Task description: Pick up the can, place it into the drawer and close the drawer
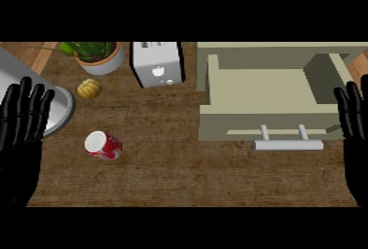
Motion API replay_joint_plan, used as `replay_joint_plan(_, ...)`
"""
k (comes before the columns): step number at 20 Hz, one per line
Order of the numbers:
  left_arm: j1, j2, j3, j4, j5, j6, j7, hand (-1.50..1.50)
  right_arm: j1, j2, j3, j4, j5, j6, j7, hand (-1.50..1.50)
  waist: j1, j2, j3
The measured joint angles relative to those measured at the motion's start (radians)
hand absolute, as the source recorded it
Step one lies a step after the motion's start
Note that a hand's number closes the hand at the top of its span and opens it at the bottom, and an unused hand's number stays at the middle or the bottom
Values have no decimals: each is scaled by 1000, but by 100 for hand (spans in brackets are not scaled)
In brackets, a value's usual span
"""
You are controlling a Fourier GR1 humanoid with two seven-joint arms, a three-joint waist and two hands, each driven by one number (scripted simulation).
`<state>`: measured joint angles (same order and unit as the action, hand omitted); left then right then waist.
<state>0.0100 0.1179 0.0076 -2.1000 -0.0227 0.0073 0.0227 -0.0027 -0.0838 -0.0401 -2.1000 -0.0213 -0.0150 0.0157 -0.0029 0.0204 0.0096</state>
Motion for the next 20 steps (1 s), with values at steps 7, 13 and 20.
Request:
replay_joint_plan(7,31,-20,32,2,-5,24,33,-150,-2,-6,-8,45,-13,20,25,-150,2,-16,-8)
replay_joint_plan(13,115,-41,20,-47,-58,85,248,-150,81,-1,-56,22,-2,-36,154,-150,2,-21,-9)
replay_joint_plan(20,172,-35,26,-190,-66,84,405,-150,182,-25,-149,-20,-81,17,158,-150,2,-22,-9)
